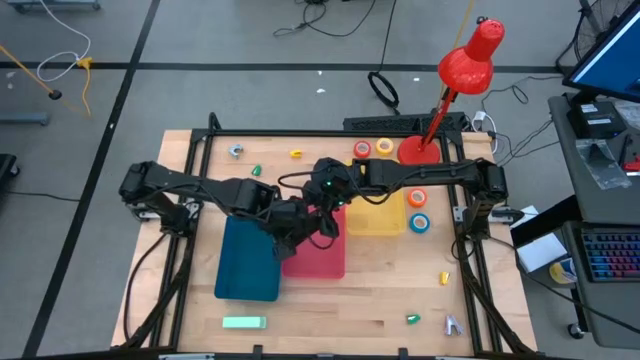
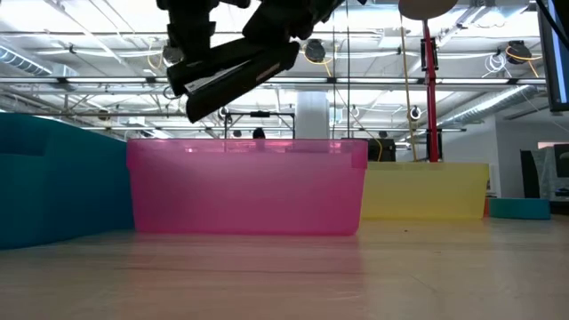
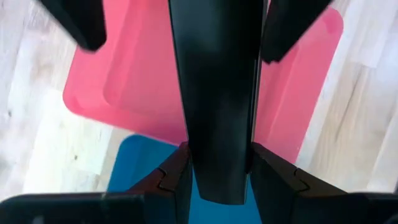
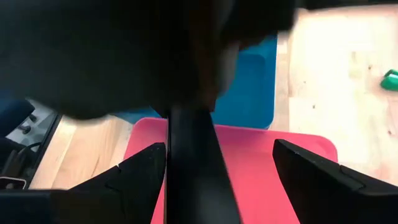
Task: Pick and place Stapler, Stapler remover, tape
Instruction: Put the black stapler into the yellow bin
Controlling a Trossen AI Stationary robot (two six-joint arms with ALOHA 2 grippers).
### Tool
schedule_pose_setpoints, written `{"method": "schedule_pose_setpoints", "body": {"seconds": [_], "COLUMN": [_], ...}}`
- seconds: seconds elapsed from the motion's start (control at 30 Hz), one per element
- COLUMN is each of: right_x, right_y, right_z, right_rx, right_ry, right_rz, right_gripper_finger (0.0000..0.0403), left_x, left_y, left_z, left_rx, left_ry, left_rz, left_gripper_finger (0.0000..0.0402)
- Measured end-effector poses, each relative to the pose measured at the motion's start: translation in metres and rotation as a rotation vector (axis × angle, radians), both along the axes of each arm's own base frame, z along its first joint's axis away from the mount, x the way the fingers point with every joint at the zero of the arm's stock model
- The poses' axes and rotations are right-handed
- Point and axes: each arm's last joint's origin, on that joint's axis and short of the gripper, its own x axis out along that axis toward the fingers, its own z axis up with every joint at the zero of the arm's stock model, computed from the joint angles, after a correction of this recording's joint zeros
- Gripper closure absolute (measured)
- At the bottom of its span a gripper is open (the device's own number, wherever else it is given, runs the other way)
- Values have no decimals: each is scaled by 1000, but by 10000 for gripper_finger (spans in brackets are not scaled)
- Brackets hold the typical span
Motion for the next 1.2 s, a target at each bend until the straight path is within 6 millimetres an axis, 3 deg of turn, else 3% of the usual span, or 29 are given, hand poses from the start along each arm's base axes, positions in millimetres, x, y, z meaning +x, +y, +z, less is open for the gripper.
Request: {"method": "schedule_pose_setpoints", "body": {"seconds": [0.6, 1.2], "right_x": [-7, -8], "right_y": [0, 0], "right_z": [-7, -8], "right_rx": [-11, 17], "right_ry": [106, 125], "right_rz": [-16, -15], "right_gripper_finger": [120, 257], "left_x": [12, 13], "left_y": [4, 4], "left_z": [4, 5], "left_rx": [18, 27], "left_ry": [11, 5], "left_rz": [-20, -26], "left_gripper_finger": [273, 273]}}
